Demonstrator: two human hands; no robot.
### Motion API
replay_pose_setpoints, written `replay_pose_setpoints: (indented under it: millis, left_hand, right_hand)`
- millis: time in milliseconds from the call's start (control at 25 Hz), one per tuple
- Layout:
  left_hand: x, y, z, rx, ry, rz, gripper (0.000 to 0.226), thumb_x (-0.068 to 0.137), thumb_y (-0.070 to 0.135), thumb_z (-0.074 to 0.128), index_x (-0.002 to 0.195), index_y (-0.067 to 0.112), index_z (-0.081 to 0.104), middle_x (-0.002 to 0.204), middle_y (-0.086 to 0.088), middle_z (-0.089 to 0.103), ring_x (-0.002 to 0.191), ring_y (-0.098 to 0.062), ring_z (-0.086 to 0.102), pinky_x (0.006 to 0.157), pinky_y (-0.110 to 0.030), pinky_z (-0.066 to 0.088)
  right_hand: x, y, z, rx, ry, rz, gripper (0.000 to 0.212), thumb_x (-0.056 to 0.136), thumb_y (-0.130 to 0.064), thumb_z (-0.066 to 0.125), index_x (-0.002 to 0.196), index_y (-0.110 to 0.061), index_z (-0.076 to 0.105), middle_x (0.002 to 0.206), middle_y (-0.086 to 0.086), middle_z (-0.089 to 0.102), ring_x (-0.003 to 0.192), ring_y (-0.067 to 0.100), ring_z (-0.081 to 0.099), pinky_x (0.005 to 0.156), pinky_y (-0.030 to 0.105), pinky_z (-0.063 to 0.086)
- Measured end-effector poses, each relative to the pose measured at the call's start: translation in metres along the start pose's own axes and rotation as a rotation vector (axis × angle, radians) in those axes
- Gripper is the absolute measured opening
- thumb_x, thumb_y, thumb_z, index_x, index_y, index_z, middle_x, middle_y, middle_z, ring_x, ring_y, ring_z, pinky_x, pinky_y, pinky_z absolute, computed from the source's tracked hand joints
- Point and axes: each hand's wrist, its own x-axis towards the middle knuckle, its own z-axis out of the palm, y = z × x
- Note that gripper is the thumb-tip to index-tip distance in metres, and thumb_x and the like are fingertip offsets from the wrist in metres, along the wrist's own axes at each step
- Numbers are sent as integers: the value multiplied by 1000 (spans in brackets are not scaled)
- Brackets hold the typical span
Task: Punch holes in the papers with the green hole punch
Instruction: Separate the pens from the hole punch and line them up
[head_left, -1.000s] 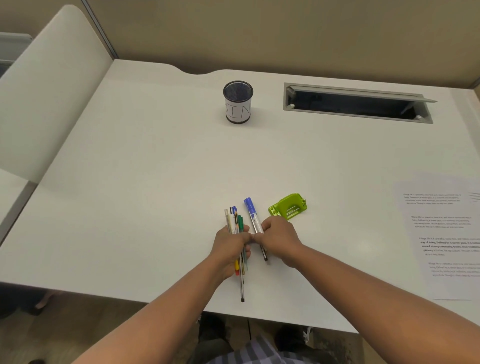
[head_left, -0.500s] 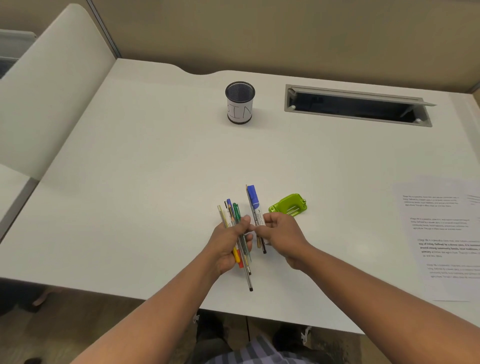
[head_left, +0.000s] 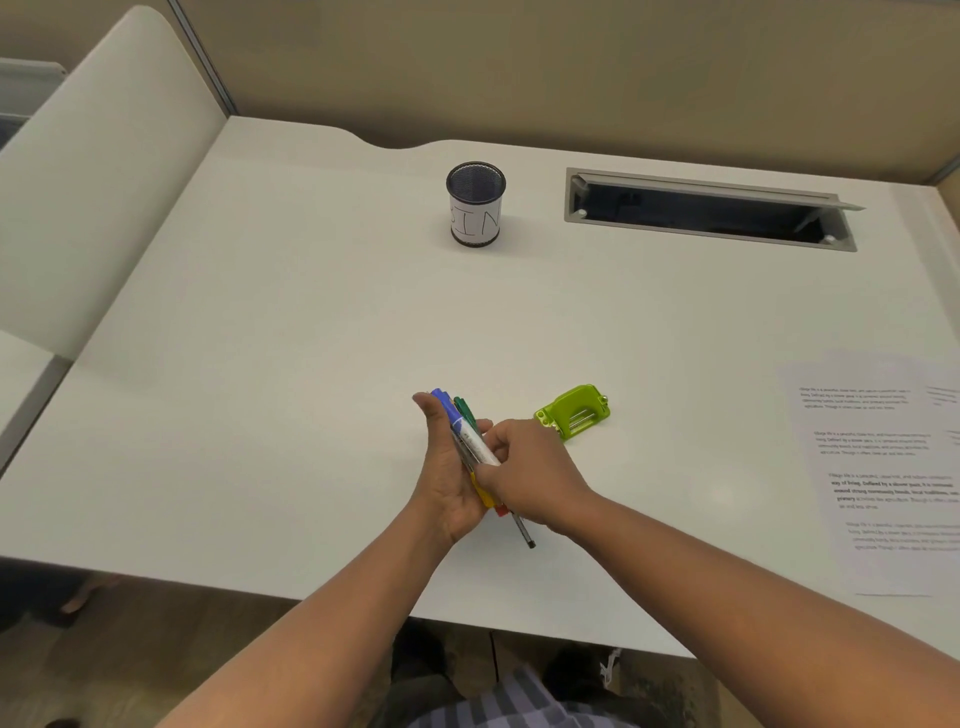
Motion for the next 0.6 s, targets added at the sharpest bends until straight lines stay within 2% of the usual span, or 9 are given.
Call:
replay_pose_setpoints:
  millis: [120, 200, 280, 360, 400, 520, 600]
  left_hand:
    - [-3, 1, 3, -50, 29, 35, 63, 59, 75, 77, 79, 17, 60, 68, 1, 62, 70, -16, 68, 73, -34, 58]
    - [-4, 2, 4, -55, 81, 45, 39, 78, 51, 78, 80, 18, 58, 62, 2, 62, 59, -14, 67, 61, -30, 58]
    - [-6, 9, 3, -89, 123, 52, 25, 92, 35, 71, 83, 17, 56, 59, -1, 61, 54, -16, 66, 54, -30, 57]
    - [-6, 18, 3, -135, 129, 76, 19, 96, 26, 67, 86, 17, 55, 62, -1, 58, 54, -14, 61, 57, -31, 55]
    - [-6, 23, 4, -150, 122, 96, 17, 96, 23, 67, 86, 17, 54, 63, 0, 56, 55, -13, 58, 60, -31, 53]
    - [-9, 28, 14, -186, 105, 170, 16, 94, 14, 68, 84, 15, 56, 66, -1, 55, 55, -14, 55, 61, -31, 54]
    - [-13, 24, 23, -136, 103, 233, 13, 93, 12, 69, 87, 15, 58, 67, -2, 56, 57, -16, 59, 62, -32, 56]
  right_hand:
    - [0, -3, 7, -258, 19, -114, 16, 78, -23, 67, 93, -23, 69, 82, 1, 72, 73, 23, 67, 65, 42, 57]
    - [-1, 0, 11, -255, 14, -181, 18, 79, -28, 64, 96, -24, 69, 85, -1, 70, 78, 19, 63, 66, 37, 52]
    - [-5, 3, 13, -162, 72, -236, 18, 80, -36, 63, 95, -28, 67, 89, -8, 64, 82, 11, 59, 67, 31, 48]
    - [-10, 9, 15, 100, 221, -172, 24, 81, -46, 63, 103, -35, 64, 101, -19, 59, 95, 3, 57, 75, 20, 47]
    - [-12, 10, 15, 295, 280, -68, 26, 83, -49, 62, 106, -36, 62, 107, -22, 58, 101, 1, 56, 78, 18, 46]
    - [-9, 8, 21, 896, 250, 355, 27, 93, -52, 55, 109, -31, 63, 113, -10, 64, 105, 11, 60, 81, 28, 44]
    - [-4, 3, 24, 1138, 212, 461, 33, 97, -52, 53, 109, -23, 64, 114, -1, 69, 97, 15, 67, 80, 32, 47]
